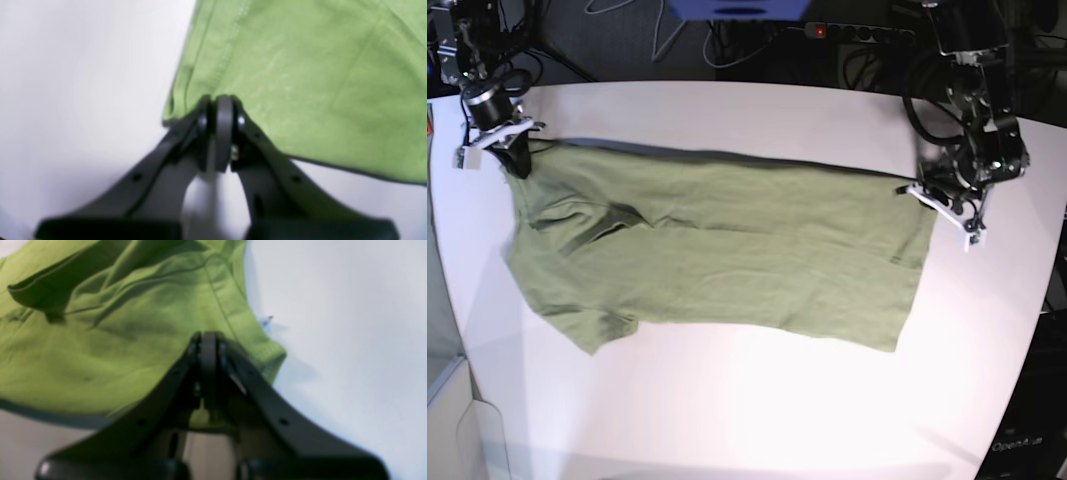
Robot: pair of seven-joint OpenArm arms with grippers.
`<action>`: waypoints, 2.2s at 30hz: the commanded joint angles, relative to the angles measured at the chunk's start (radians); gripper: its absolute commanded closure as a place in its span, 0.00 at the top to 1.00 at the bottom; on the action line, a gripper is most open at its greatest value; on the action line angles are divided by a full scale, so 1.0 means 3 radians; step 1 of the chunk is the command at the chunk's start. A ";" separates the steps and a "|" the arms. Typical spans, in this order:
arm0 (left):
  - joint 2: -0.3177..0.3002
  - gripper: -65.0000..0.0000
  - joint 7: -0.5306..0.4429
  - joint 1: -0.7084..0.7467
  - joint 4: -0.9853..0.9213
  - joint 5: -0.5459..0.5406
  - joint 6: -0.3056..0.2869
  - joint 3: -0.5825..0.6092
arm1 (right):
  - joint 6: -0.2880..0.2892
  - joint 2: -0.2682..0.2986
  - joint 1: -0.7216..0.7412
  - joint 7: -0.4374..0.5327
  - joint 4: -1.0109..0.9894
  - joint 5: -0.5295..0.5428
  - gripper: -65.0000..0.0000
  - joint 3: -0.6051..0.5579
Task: Fold the T-shirt properly
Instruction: 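Regrasp the folded edge with both grippers and straighten it, then pull the shirt edge with the right gripper while left gripper releases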
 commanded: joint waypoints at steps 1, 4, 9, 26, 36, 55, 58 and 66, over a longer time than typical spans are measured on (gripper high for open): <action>-0.0011 0.05 0.0373 0.0141 -0.0046 0.0135 0.0034 0.0005 | -0.0188 0.0025 -0.0092 -0.0543 -0.0083 -0.0159 0.01 -0.0032; -0.0011 0.05 0.0373 0.0248 -0.0046 0.0124 0.0034 0.0005 | -0.0183 0.0025 -0.0102 -0.0543 -0.0083 -0.0159 0.01 -0.0032; -0.0011 0.05 0.0373 0.0412 0.0047 0.0124 0.0029 0.0005 | -0.0101 0.0025 -0.0128 -0.0538 -0.0083 -0.0159 0.01 -0.0037; -0.0011 0.05 0.0368 0.0729 0.0486 0.0145 0.0029 0.0153 | 0.0037 0.0009 -0.0496 -0.0282 0.0086 -0.0159 0.01 -0.0032; -0.0016 0.05 0.0368 0.0806 0.0497 0.0145 0.0029 0.0143 | 0.0037 0.0020 -0.0578 -0.0262 0.0081 -0.0159 0.01 -0.0001; -0.0103 0.05 0.0511 0.0847 0.0507 0.0119 0.0029 0.0138 | 0.0047 0.0071 -0.0604 -0.0165 0.0086 -0.0159 0.01 0.0076; -0.0103 0.05 0.0516 0.0847 0.0553 0.0124 0.0029 0.0138 | 0.0047 0.0071 -0.0604 -0.0160 0.0091 -0.0159 0.00 0.0076; -0.0103 0.05 0.0501 0.0882 0.0665 0.0140 0.0029 0.0138 | 0.0047 0.0055 -0.0604 0.0137 0.0132 -0.0159 0.00 0.0060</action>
